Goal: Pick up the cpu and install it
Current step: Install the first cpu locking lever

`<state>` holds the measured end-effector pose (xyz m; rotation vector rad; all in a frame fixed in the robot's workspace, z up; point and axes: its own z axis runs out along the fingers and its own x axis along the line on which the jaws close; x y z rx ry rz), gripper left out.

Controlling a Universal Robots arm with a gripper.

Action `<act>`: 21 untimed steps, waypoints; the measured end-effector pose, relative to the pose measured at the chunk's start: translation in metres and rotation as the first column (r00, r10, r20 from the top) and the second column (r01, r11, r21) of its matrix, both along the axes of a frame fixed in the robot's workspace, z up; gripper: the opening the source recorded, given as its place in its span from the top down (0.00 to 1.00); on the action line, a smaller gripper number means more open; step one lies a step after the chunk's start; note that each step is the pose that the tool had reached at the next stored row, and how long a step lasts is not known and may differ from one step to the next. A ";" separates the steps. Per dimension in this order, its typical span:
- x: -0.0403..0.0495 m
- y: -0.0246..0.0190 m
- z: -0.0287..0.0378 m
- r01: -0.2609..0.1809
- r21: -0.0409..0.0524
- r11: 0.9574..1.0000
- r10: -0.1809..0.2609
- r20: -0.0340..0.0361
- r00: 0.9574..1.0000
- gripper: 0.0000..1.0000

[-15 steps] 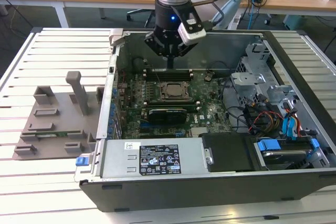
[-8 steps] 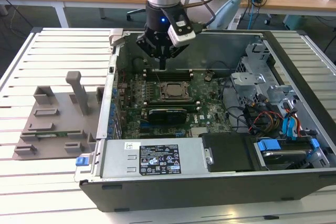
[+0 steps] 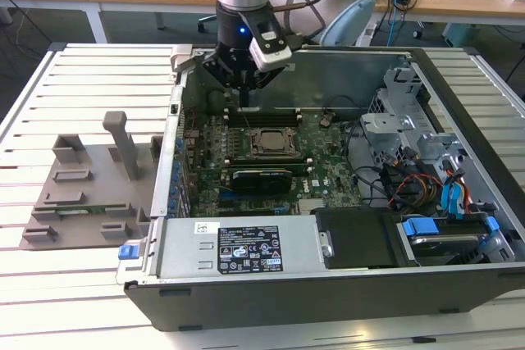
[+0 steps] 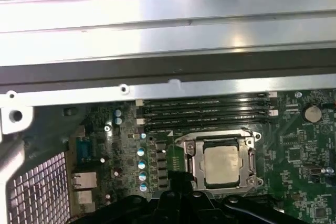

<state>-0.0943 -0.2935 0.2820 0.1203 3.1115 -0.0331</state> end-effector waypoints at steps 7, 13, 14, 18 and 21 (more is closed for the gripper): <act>-0.0142 0.0097 -0.0066 -0.001 0.000 1.000 0.001 0.000 1.000 0.89; -0.0146 0.0176 -0.0162 -0.025 0.000 1.000 0.025 0.000 1.000 0.89; -0.0146 0.0182 -0.0169 -0.033 0.000 0.999 0.033 0.000 0.999 0.89; -0.0134 0.0188 -0.0191 -0.079 0.000 0.997 0.079 0.000 0.997 0.89; -0.0092 0.0188 -0.0194 -0.081 0.000 0.997 0.081 0.000 0.997 0.89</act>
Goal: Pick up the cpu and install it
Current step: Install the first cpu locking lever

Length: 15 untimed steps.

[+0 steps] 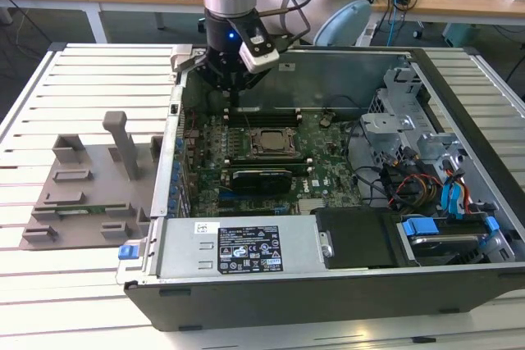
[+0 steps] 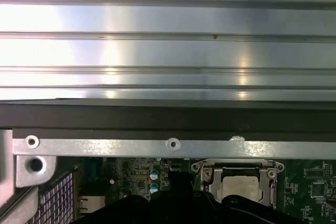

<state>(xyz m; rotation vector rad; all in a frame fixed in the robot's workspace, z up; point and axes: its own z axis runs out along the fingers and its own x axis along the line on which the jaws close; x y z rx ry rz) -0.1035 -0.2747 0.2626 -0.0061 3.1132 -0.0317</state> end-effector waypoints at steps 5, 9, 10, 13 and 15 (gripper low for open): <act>0.0067 0.0000 -0.0001 0.000 0.000 1.000 0.000 -0.001 1.000 0.89; 0.0139 0.0000 -0.0002 0.000 0.000 1.000 0.000 -0.003 1.000 0.89; 0.0151 0.0000 -0.0001 0.000 0.000 1.000 0.000 -0.004 1.000 0.89; 0.0181 0.0000 -0.0002 0.000 0.000 1.000 0.000 -0.004 1.000 0.89; 0.0197 0.0000 -0.0002 0.000 0.000 1.000 0.000 -0.004 1.000 0.89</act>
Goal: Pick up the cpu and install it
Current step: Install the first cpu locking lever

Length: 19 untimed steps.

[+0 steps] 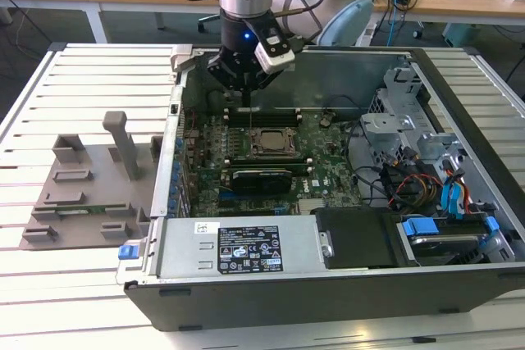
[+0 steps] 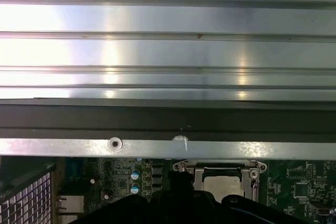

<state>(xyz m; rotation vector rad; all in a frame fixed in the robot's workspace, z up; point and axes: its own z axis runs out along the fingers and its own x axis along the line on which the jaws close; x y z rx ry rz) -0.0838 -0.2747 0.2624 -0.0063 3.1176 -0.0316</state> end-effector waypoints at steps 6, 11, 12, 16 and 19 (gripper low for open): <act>0.0068 0.0000 -0.0001 0.000 0.000 1.000 0.000 -0.002 1.000 0.89; 0.0156 0.0000 -0.0001 0.000 0.000 1.000 0.000 -0.004 1.000 0.89; 0.0169 0.0000 -0.0001 0.000 0.000 1.000 0.000 -0.005 1.000 0.89; 0.0216 0.0000 -0.0001 0.000 0.000 1.000 0.000 -0.006 1.000 0.89; 0.0245 0.0000 -0.0002 0.000 0.000 1.000 0.000 -0.007 1.000 0.89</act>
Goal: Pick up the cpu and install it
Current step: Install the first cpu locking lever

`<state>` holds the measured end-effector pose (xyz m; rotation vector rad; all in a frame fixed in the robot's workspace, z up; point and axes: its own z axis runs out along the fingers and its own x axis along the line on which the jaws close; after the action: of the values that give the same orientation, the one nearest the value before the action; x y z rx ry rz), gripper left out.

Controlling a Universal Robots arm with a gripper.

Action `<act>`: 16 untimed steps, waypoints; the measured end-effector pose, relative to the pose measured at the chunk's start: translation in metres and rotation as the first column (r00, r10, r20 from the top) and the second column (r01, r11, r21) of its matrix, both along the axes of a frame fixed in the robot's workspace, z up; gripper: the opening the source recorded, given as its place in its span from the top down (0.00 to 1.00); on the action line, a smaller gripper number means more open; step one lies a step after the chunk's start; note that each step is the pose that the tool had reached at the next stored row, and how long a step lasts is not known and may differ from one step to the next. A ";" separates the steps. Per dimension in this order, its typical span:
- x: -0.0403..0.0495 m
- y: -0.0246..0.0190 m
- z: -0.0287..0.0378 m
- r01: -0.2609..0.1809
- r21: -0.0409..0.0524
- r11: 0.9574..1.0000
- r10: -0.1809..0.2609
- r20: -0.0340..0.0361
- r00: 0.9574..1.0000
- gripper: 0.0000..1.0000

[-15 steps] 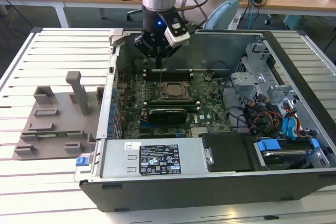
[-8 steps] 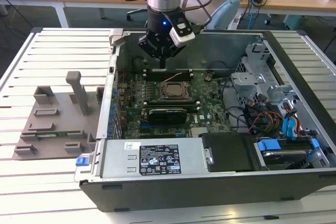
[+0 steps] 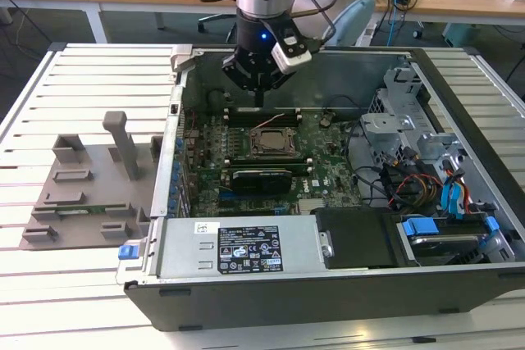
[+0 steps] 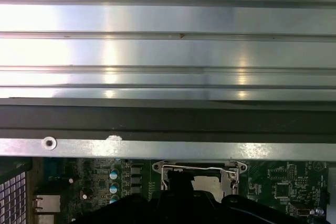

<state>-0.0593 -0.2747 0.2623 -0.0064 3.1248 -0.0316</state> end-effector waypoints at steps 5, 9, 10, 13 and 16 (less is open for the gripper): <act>0.0017 0.0000 0.0000 0.000 0.000 1.000 0.000 0.000 1.000 0.89; 0.0027 0.0000 -0.0012 0.000 0.000 1.000 0.000 0.000 1.000 0.89; 0.0033 0.0000 -0.0018 0.000 0.000 1.000 0.000 0.000 1.000 0.89; 0.0042 0.0000 -0.0076 0.000 0.004 1.000 0.000 -0.001 1.000 0.89; 0.0041 -0.0003 -0.0118 0.000 0.018 1.000 0.000 -0.001 1.000 0.89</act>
<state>-0.0551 -0.2750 0.2505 -0.0062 3.1260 -0.0040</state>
